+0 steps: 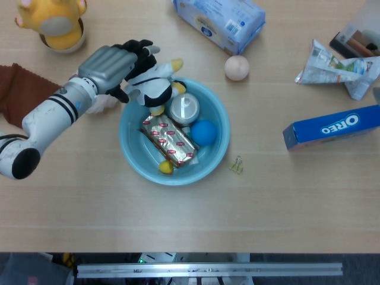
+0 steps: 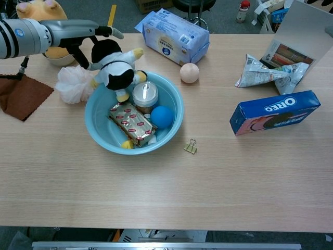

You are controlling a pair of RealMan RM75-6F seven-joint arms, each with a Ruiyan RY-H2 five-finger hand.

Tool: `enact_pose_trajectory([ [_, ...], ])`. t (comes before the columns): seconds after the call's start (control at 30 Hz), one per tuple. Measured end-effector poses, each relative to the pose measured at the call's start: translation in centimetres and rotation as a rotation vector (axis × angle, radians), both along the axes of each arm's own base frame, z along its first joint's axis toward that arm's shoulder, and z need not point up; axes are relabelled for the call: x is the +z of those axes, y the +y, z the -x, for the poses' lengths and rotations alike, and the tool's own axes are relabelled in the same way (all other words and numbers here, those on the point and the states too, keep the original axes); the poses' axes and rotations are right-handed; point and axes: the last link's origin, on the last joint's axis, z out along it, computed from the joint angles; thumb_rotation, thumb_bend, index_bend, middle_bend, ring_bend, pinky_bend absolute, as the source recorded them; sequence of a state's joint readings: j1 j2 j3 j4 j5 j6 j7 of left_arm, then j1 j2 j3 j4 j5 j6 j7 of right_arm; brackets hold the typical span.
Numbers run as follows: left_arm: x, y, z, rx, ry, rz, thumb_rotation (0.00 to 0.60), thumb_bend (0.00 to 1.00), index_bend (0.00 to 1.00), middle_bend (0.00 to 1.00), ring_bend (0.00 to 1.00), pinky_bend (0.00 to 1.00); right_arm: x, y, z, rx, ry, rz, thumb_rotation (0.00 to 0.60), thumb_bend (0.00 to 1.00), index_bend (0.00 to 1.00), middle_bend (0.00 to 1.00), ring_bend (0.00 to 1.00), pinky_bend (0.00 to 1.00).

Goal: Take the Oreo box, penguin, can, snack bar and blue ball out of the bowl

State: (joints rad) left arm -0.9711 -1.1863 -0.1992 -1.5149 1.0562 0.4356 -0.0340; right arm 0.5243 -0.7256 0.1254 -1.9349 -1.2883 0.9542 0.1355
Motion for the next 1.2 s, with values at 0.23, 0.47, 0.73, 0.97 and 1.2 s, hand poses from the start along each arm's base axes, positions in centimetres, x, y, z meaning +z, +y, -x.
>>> enact_pose_trajectory([
  [0.23,-0.4,1.1,-0.2,0.028,-0.010,-0.002,0.600,0.37,0.00,0.00,0.00,0.16,0.2,0.1,0.6,-0.014,-0.006,0.004,0.600,0.41,0.00,0.21,0.20,0.39],
  [0.47,0.0,1.3,0.0,0.028,-0.010,-0.017,0.600,0.37,0.00,0.00,0.00,0.14,0.2,0.3,1.0,-0.022,-0.009,0.002,0.600,0.41,0.00,0.21,0.20,0.39],
  [0.73,-0.7,1.5,0.0,0.018,0.050,0.034,0.600,0.37,0.00,0.00,0.00,0.14,0.2,0.5,1.1,-0.024,-0.011,0.002,0.600,0.41,0.00,0.21,0.20,0.39],
  [0.97,-1.2,2.3,-0.2,0.038,0.056,0.034,0.600,0.37,0.00,0.00,0.00,0.15,0.4,0.6,1.5,-0.037,-0.011,0.007,0.600,0.41,0.00,0.22,0.20,0.39],
  [1.2,-1.9,2.4,-0.2,0.022,0.068,0.025,0.600,0.37,0.22,0.04,0.08,0.36,0.4,0.6,1.7,-0.040,-0.012,0.009,0.600,0.41,0.00,0.22,0.20,0.39],
])
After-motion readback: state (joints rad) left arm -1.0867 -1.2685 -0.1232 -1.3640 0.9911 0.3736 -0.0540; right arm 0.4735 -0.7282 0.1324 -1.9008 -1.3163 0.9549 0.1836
